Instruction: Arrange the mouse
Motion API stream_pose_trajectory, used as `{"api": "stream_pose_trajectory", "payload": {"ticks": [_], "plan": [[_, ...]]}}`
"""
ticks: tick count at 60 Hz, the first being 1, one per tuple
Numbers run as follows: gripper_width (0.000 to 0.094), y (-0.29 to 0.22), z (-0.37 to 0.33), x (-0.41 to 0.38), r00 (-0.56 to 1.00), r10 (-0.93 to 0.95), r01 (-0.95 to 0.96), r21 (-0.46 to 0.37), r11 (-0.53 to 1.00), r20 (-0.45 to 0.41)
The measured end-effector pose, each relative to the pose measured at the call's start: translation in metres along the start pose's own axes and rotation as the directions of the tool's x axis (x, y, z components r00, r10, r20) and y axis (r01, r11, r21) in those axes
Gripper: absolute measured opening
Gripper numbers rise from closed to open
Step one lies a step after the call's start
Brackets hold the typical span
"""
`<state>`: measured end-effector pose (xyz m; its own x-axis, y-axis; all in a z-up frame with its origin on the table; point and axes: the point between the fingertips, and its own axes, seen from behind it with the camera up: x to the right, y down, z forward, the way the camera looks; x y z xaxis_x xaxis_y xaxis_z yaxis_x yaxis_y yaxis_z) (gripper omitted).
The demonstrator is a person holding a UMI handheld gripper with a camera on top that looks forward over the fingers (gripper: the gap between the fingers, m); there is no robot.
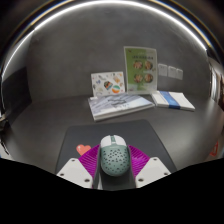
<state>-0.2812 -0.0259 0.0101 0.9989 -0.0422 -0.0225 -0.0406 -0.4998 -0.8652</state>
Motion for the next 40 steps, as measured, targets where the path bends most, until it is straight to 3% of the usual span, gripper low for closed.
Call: {"api": "stream_pose_trajectory", "payload": {"ticks": [4,10,14,17,18,19,20,25,40], "plan": [[0.0425,0.016,0.007,0.003,1.000,-0.002,0.001,-0.031,1.000,-0.018],[0.0424,0.012,0.013,0.004,0.999,-0.048,0.049,0.001,0.999,-0.015],[0.0475,0.015,0.012,0.004,0.998,-0.058,0.058,-0.025,0.998,0.006],[0.0537,0.015,0.012,0.003,0.996,-0.085,0.086,-0.041,0.995,0.029],[0.0604,0.014,0.014,0.003,0.995,-0.096,0.098,-0.044,0.994,0.033],[0.0574,0.014,0.012,0.004,0.993,-0.108,0.110,-0.047,0.993,0.039],[0.0670,0.014,0.011,0.005,0.992,-0.118,0.121,-0.050,0.991,0.046],[0.0875,0.015,0.000,0.006,0.983,-0.156,0.162,-0.056,0.985,0.092],[0.0851,0.012,-0.077,0.044,0.951,-0.083,0.089,-0.007,0.996,0.297]]}}
